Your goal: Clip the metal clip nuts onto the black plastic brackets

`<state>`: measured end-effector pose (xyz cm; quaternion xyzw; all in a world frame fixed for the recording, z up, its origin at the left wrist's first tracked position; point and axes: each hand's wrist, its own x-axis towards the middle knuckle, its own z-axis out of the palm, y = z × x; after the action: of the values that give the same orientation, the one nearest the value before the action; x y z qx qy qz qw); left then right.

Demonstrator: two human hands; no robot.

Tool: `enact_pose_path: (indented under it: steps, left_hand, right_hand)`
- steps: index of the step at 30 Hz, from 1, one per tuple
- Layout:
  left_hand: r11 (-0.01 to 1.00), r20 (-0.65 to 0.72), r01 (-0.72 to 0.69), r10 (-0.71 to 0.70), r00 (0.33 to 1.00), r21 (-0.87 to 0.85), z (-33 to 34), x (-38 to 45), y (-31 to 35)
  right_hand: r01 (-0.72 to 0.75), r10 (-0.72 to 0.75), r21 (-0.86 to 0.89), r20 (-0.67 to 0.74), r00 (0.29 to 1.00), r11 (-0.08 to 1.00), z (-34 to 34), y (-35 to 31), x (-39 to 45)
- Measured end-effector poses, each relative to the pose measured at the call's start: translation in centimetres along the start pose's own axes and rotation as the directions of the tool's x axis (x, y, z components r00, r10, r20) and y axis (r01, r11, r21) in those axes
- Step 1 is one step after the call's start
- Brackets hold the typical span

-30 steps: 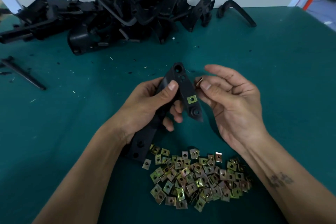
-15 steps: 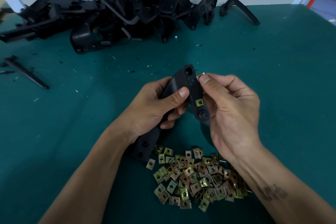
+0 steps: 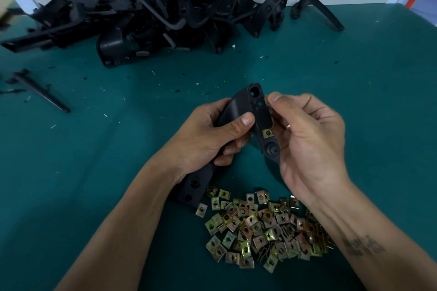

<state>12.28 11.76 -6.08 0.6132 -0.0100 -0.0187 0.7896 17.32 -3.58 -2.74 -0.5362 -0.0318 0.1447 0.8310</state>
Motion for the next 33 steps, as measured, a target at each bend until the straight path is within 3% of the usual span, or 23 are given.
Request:
enact_pose_path:
  steps: [7,19,23,33]
  left_hand:
    - [1.0,0.0,0.006,-0.006,1.0,-0.004,-0.07,0.02,0.05]
    - [1.0,0.01,0.001,-0.001,1.0,-0.01,-0.15,0.03,-0.08]
    - [1.0,0.007,-0.007,0.007,1.0,-0.023,-0.27,0.02,-0.09]
    - [1.0,0.021,-0.015,0.015,1.0,-0.012,-0.2,-0.05,-0.08]
  right_hand:
    - [0.046,-0.049,-0.074,-0.027,0.998,0.996,0.25,-0.28,-0.25]
    - [0.042,-0.042,-0.005,-0.045,0.998,0.999,0.11,0.14,-0.22]
    - [0.046,-0.046,0.0,0.006,0.999,0.999,-0.11,0.17,-0.09]
    - [0.209,-0.21,-0.1,0.008,0.978,0.973,-0.08,0.64,-0.16]
